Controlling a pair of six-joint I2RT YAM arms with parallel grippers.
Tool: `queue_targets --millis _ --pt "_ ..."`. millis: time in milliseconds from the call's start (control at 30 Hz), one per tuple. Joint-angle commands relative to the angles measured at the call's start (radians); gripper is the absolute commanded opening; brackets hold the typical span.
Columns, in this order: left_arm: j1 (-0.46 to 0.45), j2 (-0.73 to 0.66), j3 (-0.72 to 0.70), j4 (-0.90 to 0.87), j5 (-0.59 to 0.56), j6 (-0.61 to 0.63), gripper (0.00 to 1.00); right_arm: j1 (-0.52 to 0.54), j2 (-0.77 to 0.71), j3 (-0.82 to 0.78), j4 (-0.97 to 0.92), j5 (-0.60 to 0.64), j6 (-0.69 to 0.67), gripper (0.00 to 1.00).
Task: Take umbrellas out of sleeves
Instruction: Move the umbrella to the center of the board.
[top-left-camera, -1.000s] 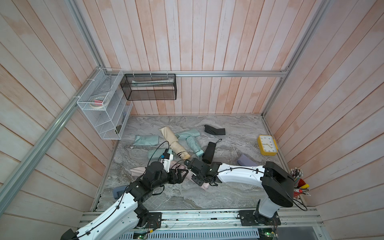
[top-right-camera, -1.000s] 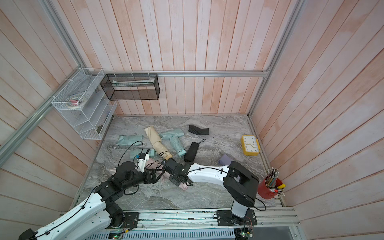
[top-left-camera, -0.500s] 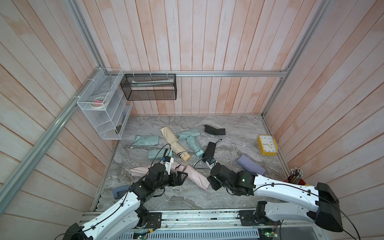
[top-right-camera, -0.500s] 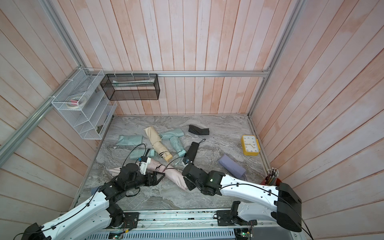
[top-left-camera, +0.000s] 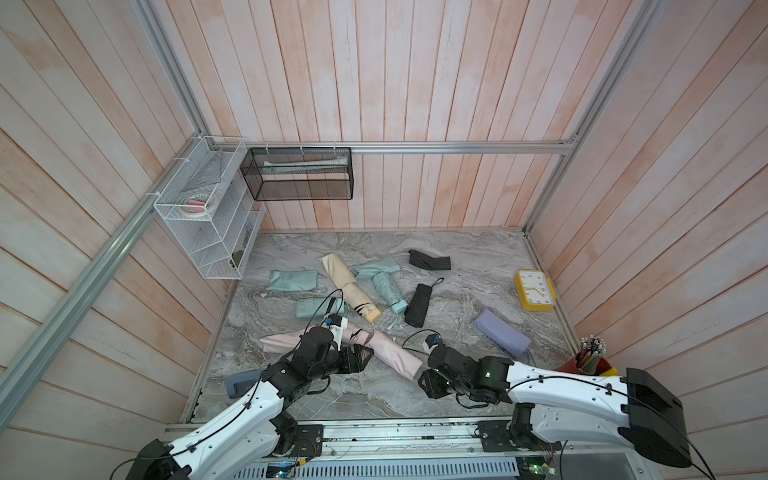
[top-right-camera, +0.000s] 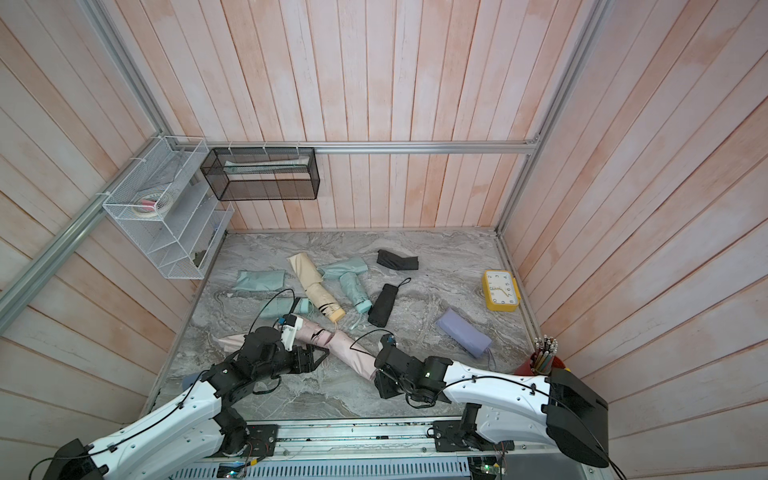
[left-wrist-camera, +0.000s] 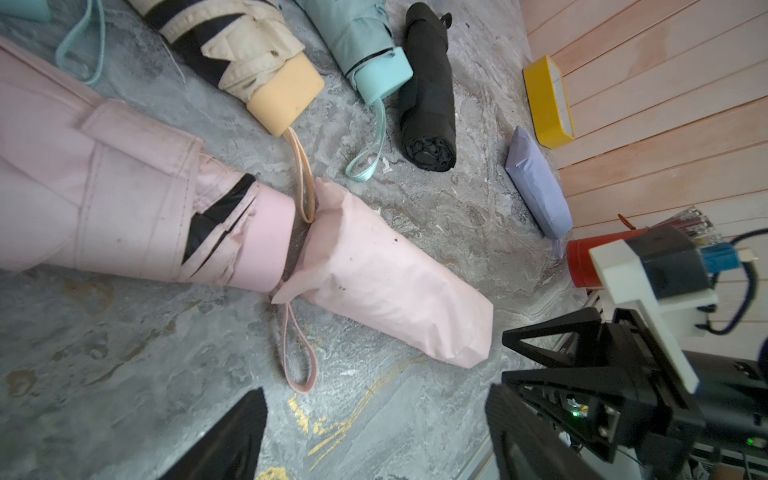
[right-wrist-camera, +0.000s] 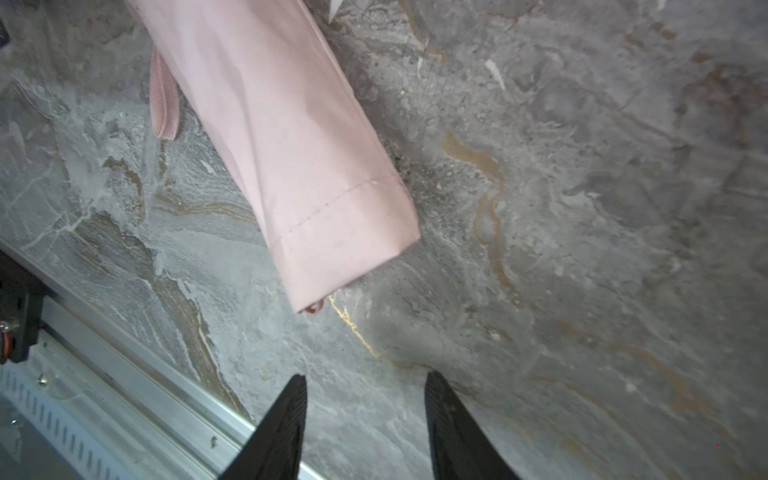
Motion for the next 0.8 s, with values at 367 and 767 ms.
queue_targets --millis 367,767 --pt "0.022 0.015 -0.022 0.034 0.004 0.004 0.75 -0.007 0.100 -0.019 0.177 -0.035 -0.009 0.38" --pt "0.078 0.147 -0.038 0.148 0.086 0.006 0.56 -0.045 0.095 -0.041 0.212 -0.067 -0.016 0.03"
